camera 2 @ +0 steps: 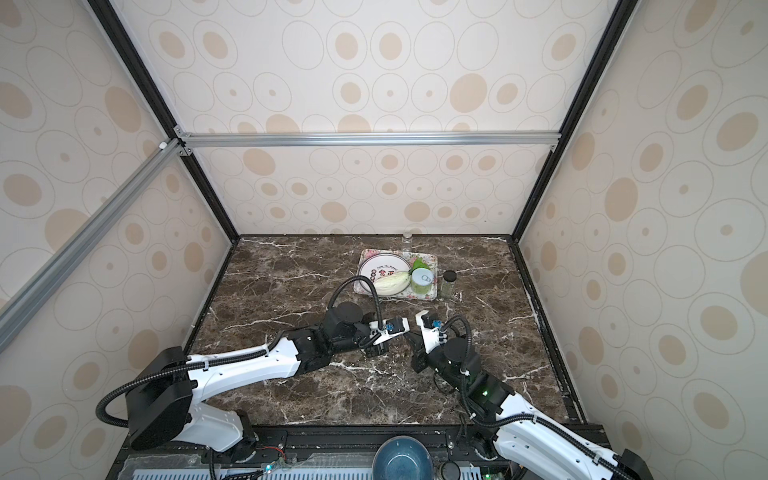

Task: Attach keys to a key ring
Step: Insert the key into the keyring.

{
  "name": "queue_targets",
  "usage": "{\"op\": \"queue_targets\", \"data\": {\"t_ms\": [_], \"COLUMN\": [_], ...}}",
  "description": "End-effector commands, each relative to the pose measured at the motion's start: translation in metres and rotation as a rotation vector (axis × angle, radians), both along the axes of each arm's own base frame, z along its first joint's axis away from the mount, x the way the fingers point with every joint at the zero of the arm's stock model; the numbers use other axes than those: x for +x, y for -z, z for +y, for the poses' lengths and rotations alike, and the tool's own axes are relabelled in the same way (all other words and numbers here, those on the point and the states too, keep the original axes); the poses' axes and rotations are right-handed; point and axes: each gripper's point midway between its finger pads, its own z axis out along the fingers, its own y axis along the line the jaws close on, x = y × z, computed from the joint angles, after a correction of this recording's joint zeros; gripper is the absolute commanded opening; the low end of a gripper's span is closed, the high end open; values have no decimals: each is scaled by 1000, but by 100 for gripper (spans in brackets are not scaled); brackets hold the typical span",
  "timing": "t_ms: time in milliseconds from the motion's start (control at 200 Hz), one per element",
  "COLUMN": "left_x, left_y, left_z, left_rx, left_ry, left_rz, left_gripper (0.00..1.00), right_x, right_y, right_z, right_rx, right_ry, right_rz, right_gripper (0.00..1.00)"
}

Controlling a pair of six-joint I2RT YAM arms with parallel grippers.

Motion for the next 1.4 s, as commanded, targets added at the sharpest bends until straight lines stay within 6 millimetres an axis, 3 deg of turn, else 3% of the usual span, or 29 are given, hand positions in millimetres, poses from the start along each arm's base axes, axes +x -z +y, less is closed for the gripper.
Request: {"op": "queue_targets", "data": {"t_ms": [0, 390, 895, 1395], "left_x": [-2, -13, -10, -2], "left_y": [-42, -71, -63, -52], "left_z": [0, 21, 13, 12], "left_rx": [-149, -348, -320, -212], "left_ry": [5, -24, -13, -37], "left_rz": [-78, -153, -139, -115], "left_gripper": [0, 0, 0, 31], "right_x": [5, 14, 5, 3], "right_y": [-14, -5, -13, -16], "right_z": [-2, -7, 3, -1], "right_rx": [51, 103, 79, 47], "right_ry": [36, 52, -29, 1], "right_rz": [-25, 47, 14, -19], "right_gripper": [0, 0, 0, 0]}}
